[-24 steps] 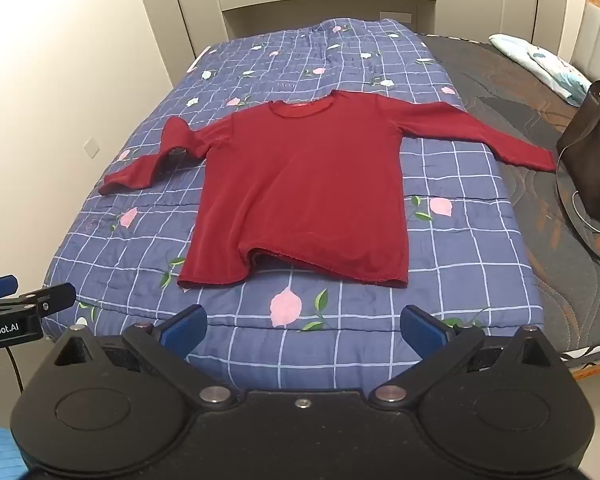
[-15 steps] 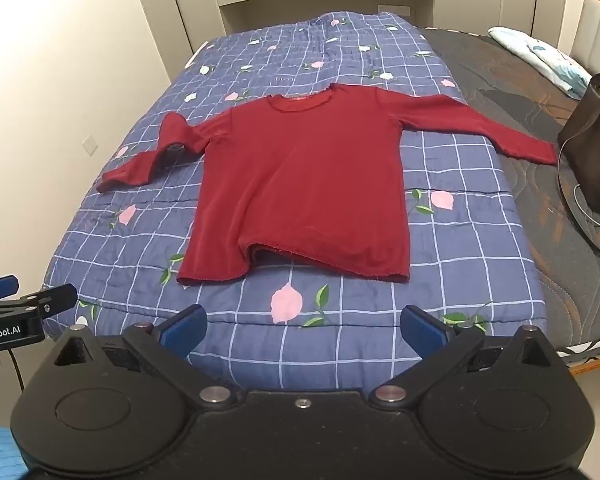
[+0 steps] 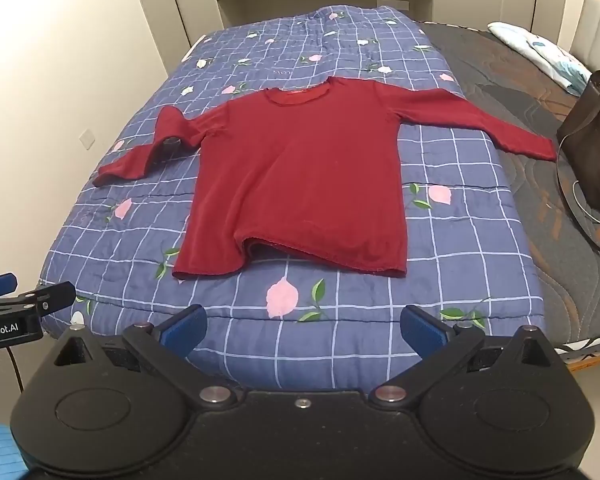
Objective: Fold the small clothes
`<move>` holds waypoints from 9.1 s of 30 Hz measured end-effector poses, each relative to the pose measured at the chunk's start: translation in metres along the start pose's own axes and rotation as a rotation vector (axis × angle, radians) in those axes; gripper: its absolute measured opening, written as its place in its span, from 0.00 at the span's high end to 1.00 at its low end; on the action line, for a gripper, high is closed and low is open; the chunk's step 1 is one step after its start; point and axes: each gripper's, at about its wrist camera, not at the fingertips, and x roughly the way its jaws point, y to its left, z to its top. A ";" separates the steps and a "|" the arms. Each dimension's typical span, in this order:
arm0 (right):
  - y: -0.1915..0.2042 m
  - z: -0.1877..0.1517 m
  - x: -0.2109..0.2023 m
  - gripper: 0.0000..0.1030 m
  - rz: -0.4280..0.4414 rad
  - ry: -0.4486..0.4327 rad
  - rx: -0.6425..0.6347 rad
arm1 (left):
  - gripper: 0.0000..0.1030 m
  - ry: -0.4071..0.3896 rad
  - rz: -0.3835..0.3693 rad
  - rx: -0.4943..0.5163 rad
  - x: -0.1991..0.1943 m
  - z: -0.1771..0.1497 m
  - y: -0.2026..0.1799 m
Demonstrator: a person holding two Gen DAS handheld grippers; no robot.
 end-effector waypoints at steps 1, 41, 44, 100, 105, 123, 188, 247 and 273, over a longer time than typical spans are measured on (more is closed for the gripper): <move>-0.001 0.000 0.000 0.01 0.000 0.001 0.002 | 0.00 0.001 0.000 0.001 0.000 0.000 0.000; -0.012 0.005 0.011 0.00 0.017 0.041 0.027 | 0.00 0.036 0.009 -0.001 0.005 0.001 -0.006; -0.013 0.006 0.012 0.00 0.019 0.048 0.030 | 0.00 0.041 0.010 -0.003 0.006 0.001 -0.007; -0.206 0.183 0.128 0.00 0.077 -0.042 0.274 | 0.00 0.202 0.113 -0.058 0.206 0.205 -0.162; -0.281 0.207 0.159 0.00 0.062 -0.098 0.383 | 0.00 0.243 0.140 -0.037 0.248 0.237 -0.212; -0.441 0.247 0.296 0.01 -0.147 -0.007 0.681 | 0.00 0.344 0.128 0.052 0.355 0.265 -0.302; -0.016 0.381 0.327 0.98 0.068 -0.226 -0.265 | 0.00 0.212 0.157 -0.216 0.339 0.295 0.015; -0.074 0.309 0.379 0.01 -0.182 0.039 -0.011 | 0.01 0.179 0.343 -0.791 0.382 0.184 0.215; -0.013 0.225 0.311 0.01 -0.062 0.142 -0.008 | 0.97 -0.336 0.329 -0.818 0.301 0.229 0.287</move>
